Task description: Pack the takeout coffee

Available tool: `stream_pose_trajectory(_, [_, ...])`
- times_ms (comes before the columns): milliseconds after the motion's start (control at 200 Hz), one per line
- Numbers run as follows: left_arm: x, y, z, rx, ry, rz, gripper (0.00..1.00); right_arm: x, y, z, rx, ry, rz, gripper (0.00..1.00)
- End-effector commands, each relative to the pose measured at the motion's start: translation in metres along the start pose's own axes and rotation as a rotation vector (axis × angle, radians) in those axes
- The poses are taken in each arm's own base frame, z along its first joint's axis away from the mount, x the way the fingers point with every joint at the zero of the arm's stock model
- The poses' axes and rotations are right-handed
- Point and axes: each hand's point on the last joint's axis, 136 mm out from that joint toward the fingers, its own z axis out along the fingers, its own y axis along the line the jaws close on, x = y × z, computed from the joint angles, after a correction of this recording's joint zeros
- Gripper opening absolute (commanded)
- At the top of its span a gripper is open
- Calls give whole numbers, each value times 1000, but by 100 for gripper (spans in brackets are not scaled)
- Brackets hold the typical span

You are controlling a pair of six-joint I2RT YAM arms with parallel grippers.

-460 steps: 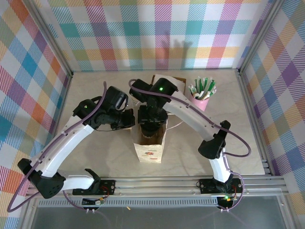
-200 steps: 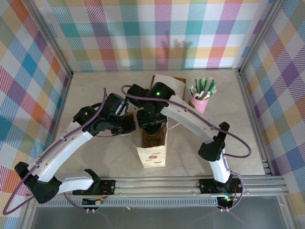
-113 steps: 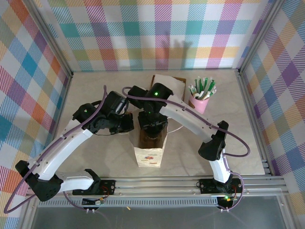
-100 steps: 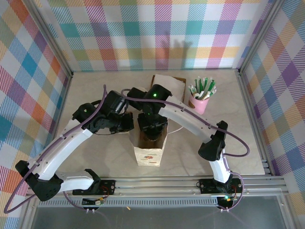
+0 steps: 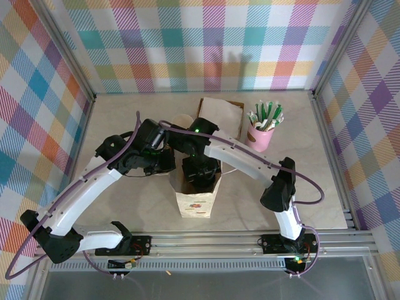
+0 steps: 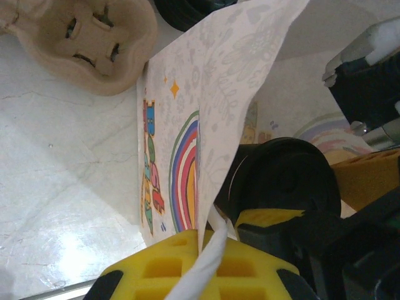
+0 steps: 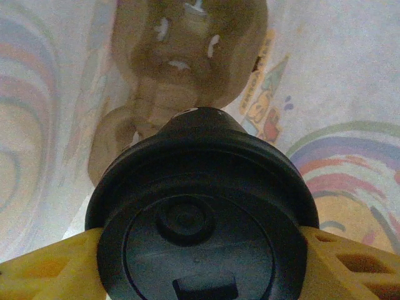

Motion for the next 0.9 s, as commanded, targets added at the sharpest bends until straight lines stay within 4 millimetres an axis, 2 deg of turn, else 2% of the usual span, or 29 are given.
stream_pose_trajectory(0, [-5,-9,1,31,-15,12,0,12,-18,2,60,51,13,23])
stream_pose_trajectory(255, [-1,-11,5,46,-2,7,0,-19,-31,5,60,-15,83,22])
stream_pose_trajectory(505, [4,-10,11,65,10,-7,0,-40,-25,4,40,-108,55,21])
stream_pose_trajectory(895, [3,-13,20,72,27,8,0,-50,-27,17,28,-143,65,21])
